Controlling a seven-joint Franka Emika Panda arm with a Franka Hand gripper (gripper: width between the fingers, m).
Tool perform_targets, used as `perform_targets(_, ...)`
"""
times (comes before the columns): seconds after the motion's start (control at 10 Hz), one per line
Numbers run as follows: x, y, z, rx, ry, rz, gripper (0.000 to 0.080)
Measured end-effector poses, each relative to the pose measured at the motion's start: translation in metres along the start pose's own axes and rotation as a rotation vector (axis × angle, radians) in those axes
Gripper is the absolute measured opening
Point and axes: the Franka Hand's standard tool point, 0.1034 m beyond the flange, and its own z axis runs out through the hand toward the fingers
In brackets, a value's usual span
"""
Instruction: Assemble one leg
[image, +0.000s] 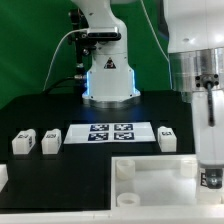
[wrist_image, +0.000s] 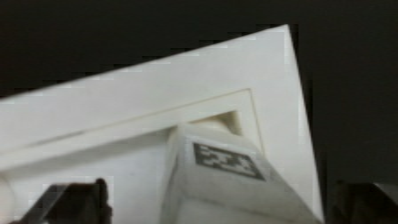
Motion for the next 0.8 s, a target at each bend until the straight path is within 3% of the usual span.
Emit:
perform_targets(0.4, -0.002, 0.002, 0.001, -0.006, 0.008, -0.422, 0.0649)
perform_targets(0.5, -0.003, 0.002, 0.001, -0.028, 0.017, -0.596, 0.0649)
perform_targets(0.6, -0.009, -0.006, 0.000, -0.098, 0.028, -0.876, 0.0649)
perform_targets(0.7, -0.008, -0.011, 0.002, -0.120, 0.021, -0.958, 0.0649)
perform_targets(0.8, -0.007, -0.012, 0.002, -0.106, 0.030, -0.951, 0.0609)
